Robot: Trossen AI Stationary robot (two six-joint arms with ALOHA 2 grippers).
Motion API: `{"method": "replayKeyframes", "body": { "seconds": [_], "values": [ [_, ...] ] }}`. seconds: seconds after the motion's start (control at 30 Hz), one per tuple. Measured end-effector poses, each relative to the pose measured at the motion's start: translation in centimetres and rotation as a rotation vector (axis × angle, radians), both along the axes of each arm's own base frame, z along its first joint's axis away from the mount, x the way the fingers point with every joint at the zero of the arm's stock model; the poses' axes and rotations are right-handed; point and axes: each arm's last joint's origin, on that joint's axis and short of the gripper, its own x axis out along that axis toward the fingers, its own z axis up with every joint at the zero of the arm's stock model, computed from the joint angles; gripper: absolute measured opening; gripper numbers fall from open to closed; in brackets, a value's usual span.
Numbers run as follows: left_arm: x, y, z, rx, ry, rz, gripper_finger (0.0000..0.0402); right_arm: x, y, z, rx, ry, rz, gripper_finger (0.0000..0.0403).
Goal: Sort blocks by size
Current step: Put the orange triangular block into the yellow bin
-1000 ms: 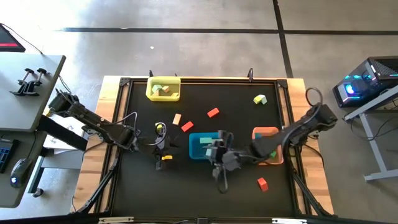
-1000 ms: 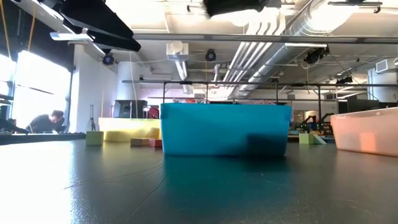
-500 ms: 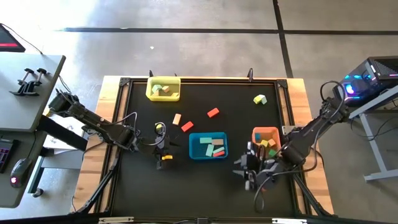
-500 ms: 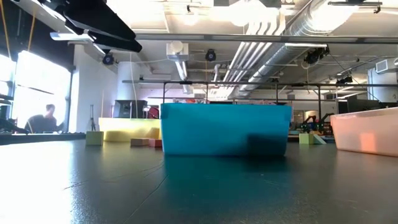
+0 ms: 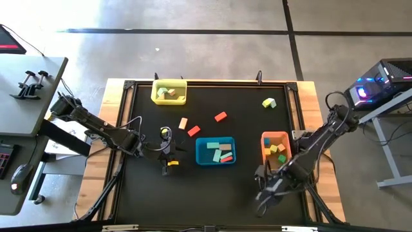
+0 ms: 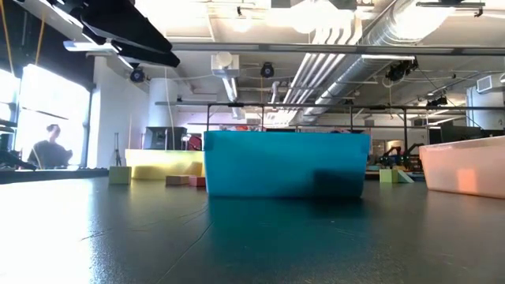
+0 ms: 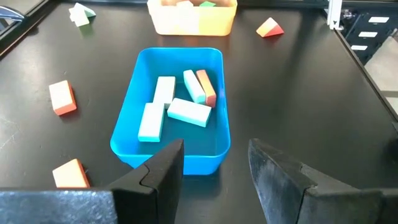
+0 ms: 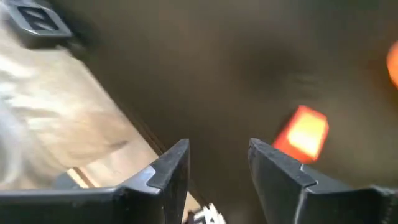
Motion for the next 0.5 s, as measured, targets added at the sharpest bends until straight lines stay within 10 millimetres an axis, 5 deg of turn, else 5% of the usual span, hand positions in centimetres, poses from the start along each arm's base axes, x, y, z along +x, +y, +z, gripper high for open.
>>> {"method": "replayKeyframes", "body": {
  "seconds": [0.3,0.5],
  "values": [
    [-0.3,0.1,-0.9,0.005,0.014,0.000,0.0168,-1.9,2.2,-2.9,-0.103,0.214,-0.117,0.0162],
    [-0.3,0.2,-1.0,0.002,0.007,0.001,0.0168,-1.8,2.2,-4.3,-0.171,0.295,-0.196,0.0218]
  ]
}}
